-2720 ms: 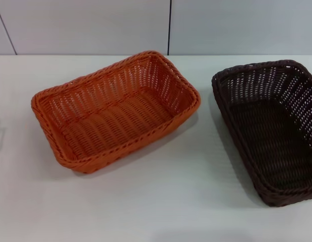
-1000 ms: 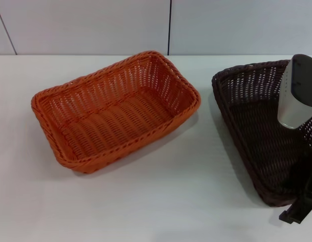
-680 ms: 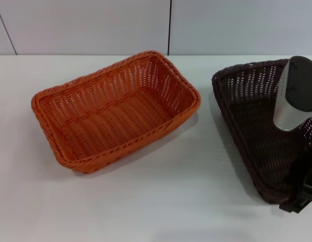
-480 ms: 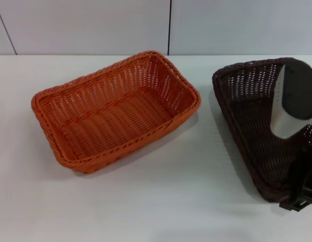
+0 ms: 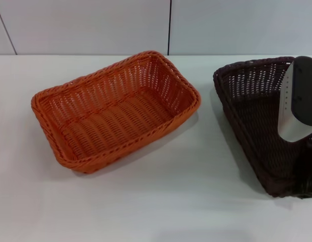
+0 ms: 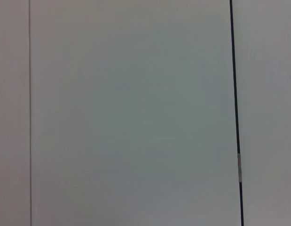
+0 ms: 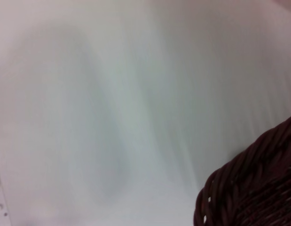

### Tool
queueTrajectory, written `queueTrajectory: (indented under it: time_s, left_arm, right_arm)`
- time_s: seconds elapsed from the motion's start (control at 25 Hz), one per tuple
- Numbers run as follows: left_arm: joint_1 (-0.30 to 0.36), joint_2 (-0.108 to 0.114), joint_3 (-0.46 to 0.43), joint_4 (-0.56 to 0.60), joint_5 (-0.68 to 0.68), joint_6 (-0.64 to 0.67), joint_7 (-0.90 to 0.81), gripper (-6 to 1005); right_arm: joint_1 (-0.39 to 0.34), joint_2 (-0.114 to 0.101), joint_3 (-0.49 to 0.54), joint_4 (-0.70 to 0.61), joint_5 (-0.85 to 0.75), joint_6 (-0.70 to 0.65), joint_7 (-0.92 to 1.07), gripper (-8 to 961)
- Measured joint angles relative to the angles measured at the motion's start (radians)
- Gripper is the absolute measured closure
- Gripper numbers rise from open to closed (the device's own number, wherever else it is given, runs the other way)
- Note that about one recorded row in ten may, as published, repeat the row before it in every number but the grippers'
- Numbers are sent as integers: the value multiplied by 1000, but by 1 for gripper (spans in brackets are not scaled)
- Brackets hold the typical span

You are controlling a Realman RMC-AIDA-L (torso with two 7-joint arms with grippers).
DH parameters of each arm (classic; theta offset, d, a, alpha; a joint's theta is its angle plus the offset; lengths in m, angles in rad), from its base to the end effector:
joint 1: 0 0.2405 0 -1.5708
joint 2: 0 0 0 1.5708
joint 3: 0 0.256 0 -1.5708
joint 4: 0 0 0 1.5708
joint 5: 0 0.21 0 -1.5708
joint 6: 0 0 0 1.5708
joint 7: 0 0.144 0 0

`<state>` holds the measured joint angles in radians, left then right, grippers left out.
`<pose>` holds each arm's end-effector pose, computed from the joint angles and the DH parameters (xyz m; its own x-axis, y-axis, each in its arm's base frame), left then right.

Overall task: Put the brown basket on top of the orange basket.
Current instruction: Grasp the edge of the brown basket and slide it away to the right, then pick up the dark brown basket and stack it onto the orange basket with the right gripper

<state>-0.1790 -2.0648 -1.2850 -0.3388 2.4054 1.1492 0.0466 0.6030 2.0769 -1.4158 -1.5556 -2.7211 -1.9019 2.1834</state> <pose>-0.3938 0.2732 0.0437 0.7493 -0.0549 0.6599 0.6452 0.2851 -0.7089 0.1685 0.3199 0.0287 0.7809 -0.2718 0.5624 -0.1710 -0.9590 -0.2261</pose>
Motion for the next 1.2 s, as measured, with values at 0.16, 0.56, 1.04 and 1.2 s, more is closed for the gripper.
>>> queueTrajectory:
  time_s: [0.16, 0.56, 1.04, 1.2]
  left_arm:
    - [1, 2, -9, 0, 0, 4, -27, 214]
    - [2, 3, -15, 1, 0, 4, -31, 214]
    - [2, 2, -14, 1, 0, -1, -33, 214]
    - [-5, 2, -14, 1, 0, -2, -33, 213]
  right_arm:
    - [-1, 0, -1, -62, 0, 3, 2, 741]
    - [1, -4, 5, -296, -5, 1, 2, 792]
    - [34, -5, -11, -446, -7, 6, 1, 792]
    - [62, -5, -36, -438, -8, 10, -3, 793]
